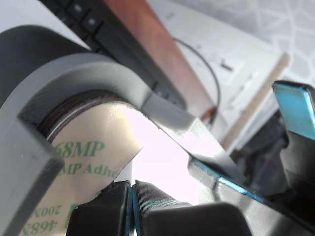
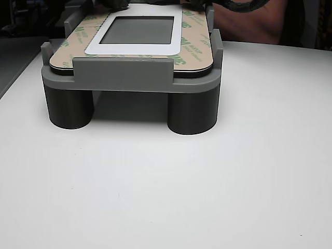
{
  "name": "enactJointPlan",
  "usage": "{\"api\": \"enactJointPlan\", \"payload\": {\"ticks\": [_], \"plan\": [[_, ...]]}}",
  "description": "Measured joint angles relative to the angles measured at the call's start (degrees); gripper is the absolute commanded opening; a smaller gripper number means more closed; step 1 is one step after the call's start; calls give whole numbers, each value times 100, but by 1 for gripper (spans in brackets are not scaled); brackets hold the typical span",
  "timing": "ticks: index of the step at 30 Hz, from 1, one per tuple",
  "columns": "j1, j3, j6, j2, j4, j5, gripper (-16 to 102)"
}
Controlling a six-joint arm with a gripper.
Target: Peel off protective film from adhesive tape.
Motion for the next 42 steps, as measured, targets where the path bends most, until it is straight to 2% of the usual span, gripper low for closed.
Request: {"api": "enactJointPlan", "payload": {"ticks": [42], "plan": [[149,-53,149,211,387,229,-9]]}}
